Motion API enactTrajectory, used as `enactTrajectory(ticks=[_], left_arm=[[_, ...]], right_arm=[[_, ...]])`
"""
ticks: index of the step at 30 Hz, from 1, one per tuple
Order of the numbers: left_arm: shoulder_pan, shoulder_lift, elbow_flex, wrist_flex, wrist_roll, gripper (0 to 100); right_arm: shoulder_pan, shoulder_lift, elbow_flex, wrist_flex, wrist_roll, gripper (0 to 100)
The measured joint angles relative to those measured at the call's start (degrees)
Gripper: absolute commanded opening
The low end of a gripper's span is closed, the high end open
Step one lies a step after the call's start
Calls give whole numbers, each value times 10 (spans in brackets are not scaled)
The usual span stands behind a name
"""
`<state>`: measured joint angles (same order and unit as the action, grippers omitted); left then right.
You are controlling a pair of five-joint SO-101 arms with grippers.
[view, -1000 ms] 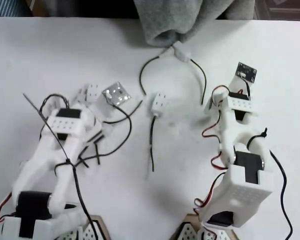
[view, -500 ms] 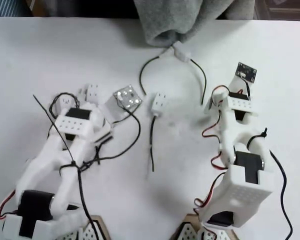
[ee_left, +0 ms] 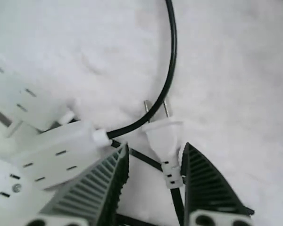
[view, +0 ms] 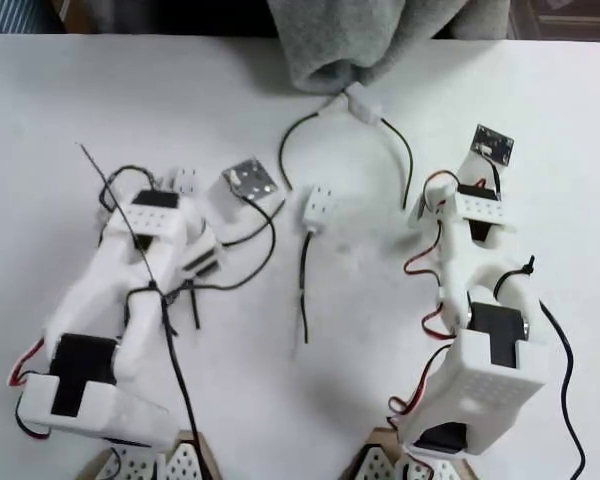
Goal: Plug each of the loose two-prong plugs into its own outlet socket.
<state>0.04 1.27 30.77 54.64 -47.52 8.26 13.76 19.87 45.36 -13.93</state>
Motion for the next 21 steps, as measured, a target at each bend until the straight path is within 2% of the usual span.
enactTrajectory(ticks=[10, 16, 21], left_arm=[[-70, 50, -49, -27, -5, 192], [-67, 70, -65, -27, -5, 189], [-37, 70, -66, -9, -5, 189]], right_arm=[[0, 0, 0, 0, 0, 443], [0, 0, 0, 0, 0, 443], [0, 0, 0, 0, 0, 443]])
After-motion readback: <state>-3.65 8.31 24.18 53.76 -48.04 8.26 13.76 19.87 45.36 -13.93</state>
